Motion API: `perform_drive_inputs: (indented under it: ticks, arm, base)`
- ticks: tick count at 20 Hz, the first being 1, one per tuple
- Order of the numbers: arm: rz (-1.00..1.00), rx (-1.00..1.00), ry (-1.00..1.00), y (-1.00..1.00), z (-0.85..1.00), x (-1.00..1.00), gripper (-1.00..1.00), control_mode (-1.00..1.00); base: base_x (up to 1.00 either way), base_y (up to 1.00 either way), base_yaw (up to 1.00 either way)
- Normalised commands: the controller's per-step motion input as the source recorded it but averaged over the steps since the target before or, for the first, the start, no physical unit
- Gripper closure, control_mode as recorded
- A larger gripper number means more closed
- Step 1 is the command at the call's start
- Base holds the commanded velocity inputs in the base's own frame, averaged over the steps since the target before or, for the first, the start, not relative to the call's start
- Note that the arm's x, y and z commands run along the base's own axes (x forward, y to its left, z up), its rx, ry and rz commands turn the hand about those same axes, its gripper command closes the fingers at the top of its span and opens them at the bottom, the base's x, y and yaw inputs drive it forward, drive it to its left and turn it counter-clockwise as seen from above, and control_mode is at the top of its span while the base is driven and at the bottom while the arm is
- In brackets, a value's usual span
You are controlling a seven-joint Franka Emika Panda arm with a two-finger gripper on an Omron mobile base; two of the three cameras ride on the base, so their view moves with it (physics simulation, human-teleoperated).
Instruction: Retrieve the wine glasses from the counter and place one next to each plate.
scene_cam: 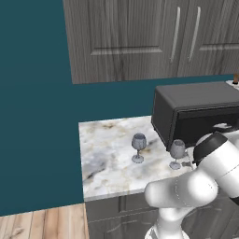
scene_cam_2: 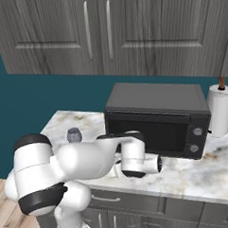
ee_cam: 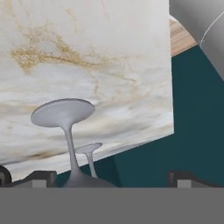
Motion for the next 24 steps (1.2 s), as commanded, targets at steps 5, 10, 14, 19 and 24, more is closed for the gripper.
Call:
perform_drive_inputs:
  ticks: [5, 10, 14, 19, 24]
  arm:
    - [0.00, 0.00, 0.00, 0.00, -0.06, 0.09, -1.00, -1.00]
    - [0.00, 0.00, 0.00, 0.00, -0.18, 0.15, -1.00, -1.00]
    - [0.00, 0.00, 0.00, 0.00, -0.17, 0.16, -1.00, -1.00]
    - [0.00, 0.00, 0.00, 0.00, -0.07, 0.18, -1.00, -1.00]
    - [0.00, 0.00, 0.00, 0.01, -0.09, 0.27, -1.00, -1.00]
  base:
    - [0.00, 0.00, 0.00]
    - [0.00, 0.00, 0.00]
    - [0.00, 0.00, 0.00]
    - [0.00, 0.00, 0.00]
    - [0.00, 0.00, 0.00]
